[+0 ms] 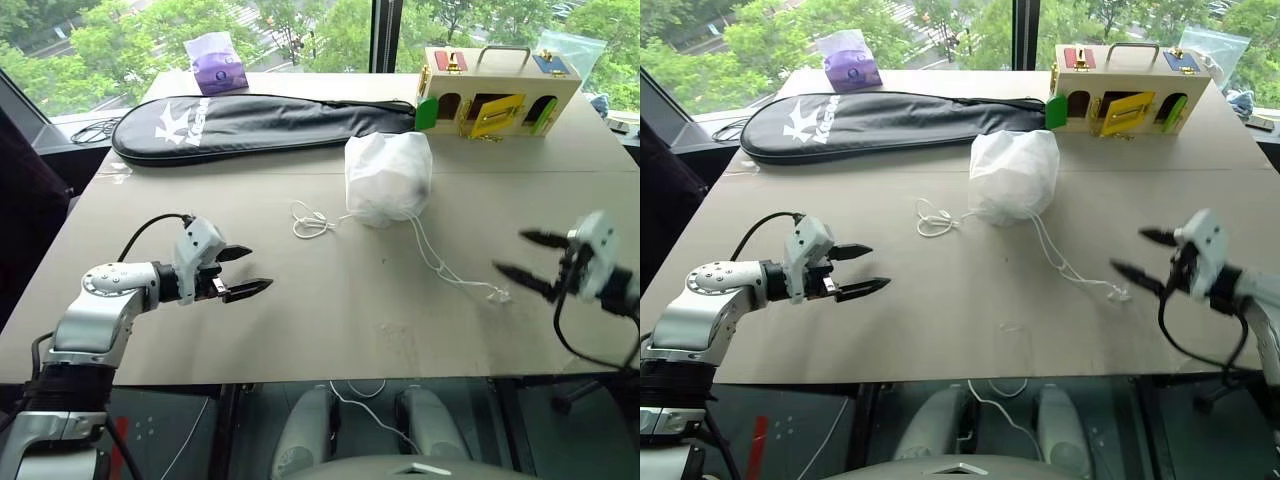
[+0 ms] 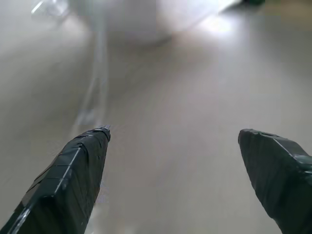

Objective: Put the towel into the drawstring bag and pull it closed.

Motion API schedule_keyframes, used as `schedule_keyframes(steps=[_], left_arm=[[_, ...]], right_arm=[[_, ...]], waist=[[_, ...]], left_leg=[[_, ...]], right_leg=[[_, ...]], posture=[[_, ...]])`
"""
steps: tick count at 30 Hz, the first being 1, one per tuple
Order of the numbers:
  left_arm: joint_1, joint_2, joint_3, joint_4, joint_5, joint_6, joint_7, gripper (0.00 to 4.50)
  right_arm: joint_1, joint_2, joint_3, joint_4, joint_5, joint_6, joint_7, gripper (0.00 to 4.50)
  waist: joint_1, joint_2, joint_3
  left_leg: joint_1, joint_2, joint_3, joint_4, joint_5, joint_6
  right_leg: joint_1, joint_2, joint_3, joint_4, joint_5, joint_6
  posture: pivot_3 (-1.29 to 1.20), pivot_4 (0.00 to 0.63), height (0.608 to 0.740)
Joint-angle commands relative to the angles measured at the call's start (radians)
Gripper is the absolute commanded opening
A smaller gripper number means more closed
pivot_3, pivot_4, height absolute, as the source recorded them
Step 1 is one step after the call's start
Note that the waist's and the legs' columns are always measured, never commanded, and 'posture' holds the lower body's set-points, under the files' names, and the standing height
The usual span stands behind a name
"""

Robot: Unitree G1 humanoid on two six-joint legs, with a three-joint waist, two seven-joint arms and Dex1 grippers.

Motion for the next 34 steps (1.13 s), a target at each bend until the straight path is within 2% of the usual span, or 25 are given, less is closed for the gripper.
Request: schedule_keyframes(steps=[1, 4, 7, 10, 14, 18, 24, 27, 34], left_arm=[[0.001, -0.008, 0.024, -0.038, -0.003, -0.004, 0.021, 4.40], [0.013, -0.013, 0.025, -0.052, -0.002, -0.006, 0.027, 4.40], [0.061, -0.008, 0.022, -0.094, -0.003, -0.002, 0.025, 4.40], [0.109, -0.010, 0.028, -0.147, -0.009, 0.000, 0.032, 4.40], [0.150, -0.020, 0.033, -0.201, -0.020, 0.008, 0.043, 4.40], [0.200, -0.037, 0.032, -0.240, -0.021, -0.004, 0.058, 4.40], [0.263, -0.098, 0.036, -0.250, -0.012, -0.099, 0.078, 4.40], [0.283, -0.129, 0.044, -0.242, 0.004, -0.153, 0.096, 4.40], [0.314, -0.137, 0.048, -0.196, 0.013, -0.234, 0.069, 4.40]], right_arm=[[-0.054, 0.016, -0.059, -0.017, 0.045, 0.042, -0.065, 4.50], [0.061, -0.044, 0.016, -0.062, -0.005, 0.009, 0.066, 4.50], [0.246, -0.104, 0.039, -0.247, 0.115, 0.145, 0.194, 4.50], [0.350, -0.124, 0.028, -0.328, 0.174, 0.186, 0.256, 4.50], [0.415, -0.096, 0.019, -0.350, 0.156, 0.146, 0.252, 4.50], [0.469, -0.017, -0.023, -0.289, 0.099, -0.021, 0.247, 4.50], [0.592, 0.064, -0.045, -0.244, 0.028, -0.222, 0.268, 4.50], [0.627, 0.112, -0.101, -0.225, 0.064, -0.262, 0.238, 4.50], [0.658, 0.088, -0.206, -0.128, 0.070, -0.314, 0.273, 4.50]], waist=[[0.003, 0.000, 0.000], [0.026, -0.002, -0.001], [0.034, 0.001, -0.001], [0.023, 0.002, -0.001], [0.017, 0.002, -0.001], [0.022, 0.001, -0.002], [0.030, 0.002, -0.002], [0.030, 0.002, -0.002], [0.029, 0.002, -0.003]], left_leg=[[0.000, 0.000, 0.000, -0.001, 0.000, 0.000], [-0.002, -0.001, -0.004, -0.003, 0.000, 0.000], [-0.005, -0.002, -0.004, -0.006, 0.000, 0.000], [-0.008, -0.002, -0.004, -0.006, -0.001, 0.002], [-0.005, -0.001, -0.003, -0.006, -0.002, 0.003], [0.001, -0.001, -0.004, -0.006, -0.001, 0.002], [0.000, -0.001, -0.003, -0.006, -0.002, 0.002], [0.001, -0.001, -0.003, -0.006, -0.002, 0.002], [0.002, -0.001, -0.003, -0.006, -0.002, 0.002]], right_leg=[[0.000, 0.000, -0.001, 0.000, 0.001, 0.002], [0.000, 0.000, -0.005, -0.002, 0.001, 0.002], [-0.002, 0.000, -0.006, -0.006, 0.000, 0.001], [-0.002, -0.003, -0.006, -0.011, 0.000, 0.002], [0.001, -0.003, -0.005, -0.013, 0.000, 0.001], [0.005, -0.004, -0.005, -0.013, -0.002, -0.003], [0.005, -0.004, -0.005, -0.013, 0.000, -0.001], [0.005, -0.004, -0.004, -0.013, -0.001, -0.002], [0.006, -0.005, -0.002, -0.013, -0.002, -0.004]], posture=[[0.00, 0.150, 0.740], [0.00, 0.150, 0.740], [0.00, 0.150, 0.740], [0.00, 0.150, 0.740], [0.00, 0.150, 0.740], [0.00, 0.150, 0.740], [0.00, 0.150, 0.740], [0.00, 0.150, 0.740], [0.00, 0.150, 0.740]])
